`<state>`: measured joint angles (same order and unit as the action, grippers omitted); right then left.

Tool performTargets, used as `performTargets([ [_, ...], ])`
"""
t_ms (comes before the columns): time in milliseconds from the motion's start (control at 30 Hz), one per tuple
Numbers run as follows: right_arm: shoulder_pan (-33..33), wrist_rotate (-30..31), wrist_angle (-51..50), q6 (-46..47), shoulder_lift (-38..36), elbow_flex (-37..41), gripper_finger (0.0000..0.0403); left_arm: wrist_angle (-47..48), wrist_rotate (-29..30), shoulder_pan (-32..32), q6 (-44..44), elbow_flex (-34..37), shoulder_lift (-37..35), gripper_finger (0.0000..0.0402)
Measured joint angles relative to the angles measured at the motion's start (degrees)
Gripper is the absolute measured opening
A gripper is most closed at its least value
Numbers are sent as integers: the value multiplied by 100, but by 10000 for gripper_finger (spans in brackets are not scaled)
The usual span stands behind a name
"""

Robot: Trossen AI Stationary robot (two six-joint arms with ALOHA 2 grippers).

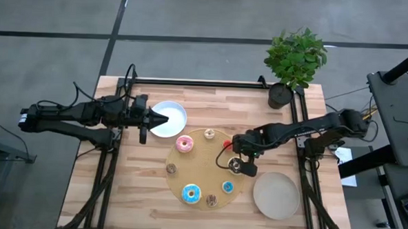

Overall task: Pick & Place donuts
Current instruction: Put the large black donut into the gray plate

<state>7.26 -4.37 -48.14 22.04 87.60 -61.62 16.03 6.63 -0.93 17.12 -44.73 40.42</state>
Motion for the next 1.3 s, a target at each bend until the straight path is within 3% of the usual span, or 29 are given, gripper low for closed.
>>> performTargets([
  [433,-80,-8,-149,-561,1248,-621,359,8,-9,0,0,0,4,0],
  [1300,-130,300,-24,-555,1693,-553,359,46,-15,0,0,0,7,0],
])
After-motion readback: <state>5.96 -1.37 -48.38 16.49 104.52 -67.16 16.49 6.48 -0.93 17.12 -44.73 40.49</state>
